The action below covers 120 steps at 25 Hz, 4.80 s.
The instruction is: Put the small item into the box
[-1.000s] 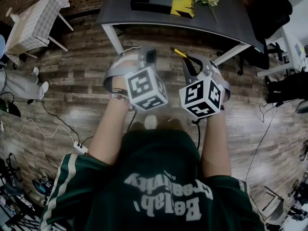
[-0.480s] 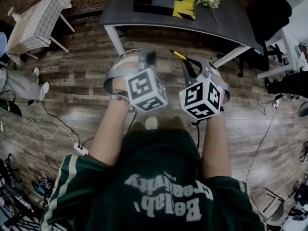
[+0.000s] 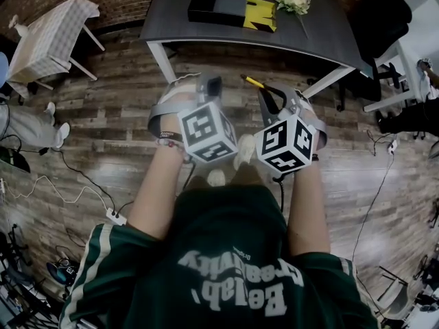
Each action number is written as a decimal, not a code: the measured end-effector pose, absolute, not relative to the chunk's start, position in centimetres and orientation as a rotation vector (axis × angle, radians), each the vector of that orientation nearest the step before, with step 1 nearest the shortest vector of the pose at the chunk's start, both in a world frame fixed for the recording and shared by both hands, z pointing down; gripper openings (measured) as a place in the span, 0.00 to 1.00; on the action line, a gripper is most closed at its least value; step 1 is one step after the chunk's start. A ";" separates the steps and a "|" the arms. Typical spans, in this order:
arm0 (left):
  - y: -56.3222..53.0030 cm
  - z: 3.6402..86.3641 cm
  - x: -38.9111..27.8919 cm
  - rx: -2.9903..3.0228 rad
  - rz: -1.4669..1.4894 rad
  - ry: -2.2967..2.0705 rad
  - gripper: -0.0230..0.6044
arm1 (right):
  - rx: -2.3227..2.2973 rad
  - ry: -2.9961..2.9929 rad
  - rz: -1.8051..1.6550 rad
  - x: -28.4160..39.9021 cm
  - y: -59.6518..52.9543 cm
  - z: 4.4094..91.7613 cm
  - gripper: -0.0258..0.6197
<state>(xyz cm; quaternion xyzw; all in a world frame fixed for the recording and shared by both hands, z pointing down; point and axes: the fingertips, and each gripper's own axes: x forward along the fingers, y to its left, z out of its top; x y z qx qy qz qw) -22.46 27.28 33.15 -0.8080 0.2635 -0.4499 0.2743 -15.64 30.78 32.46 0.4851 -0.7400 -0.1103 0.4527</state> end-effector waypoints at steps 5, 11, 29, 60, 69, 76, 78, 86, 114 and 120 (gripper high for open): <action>26.6 33.1 -22.2 -2.164 -1.209 0.704 0.04 | 1.201 -1.829 -0.282 -15.5 29.9 32.1 0.09; 25.6 33.6 -21.4 -2.155 -1.219 0.690 0.04 | 1.204 -1.838 -0.288 -14.8 28.4 32.2 0.09; 17.3 33.7 -17.1 -2.140 -1.224 0.719 0.04 | 1.185 -1.858 -0.293 -10.4 20.3 32.8 0.09; -2.9 35.4 -2.4 -2.157 -1.298 0.706 0.04 | 1.096 -1.917 -0.264 3.6 -0.5 34.8 0.09; -5.5 36.0 1.2 -2.134 -1.320 0.710 0.04 | 1.072 -1.933 -0.267 6.9 -3.0 35.8 0.09; -7.1 36.0 3.0 -2.119 -1.336 0.741 0.04 | 1.041 -1.957 -0.289 8.6 -4.6 36.0 0.09; -7.4 36.2 3.3 -2.114 -1.344 0.746 0.04 | 1.035 -1.962 -0.288 9.0 -5.0 36.2 0.09; -8.3 36.2 3.7 -2.103 -1.362 0.751 0.04 | 1.025 -1.975 -0.294 9.3 -6.1 36.2 0.09; -12.8 37.7 2.4 -2.134 -1.353 0.769 0.04 | 1.004 -1.949 -0.270 8.1 -9.9 37.7 0.09; -16.2 38.9 2.0 -2.158 -1.365 0.729 0.04 | 1.001 -1.925 -0.204 7.8 -12.9 39.5 0.09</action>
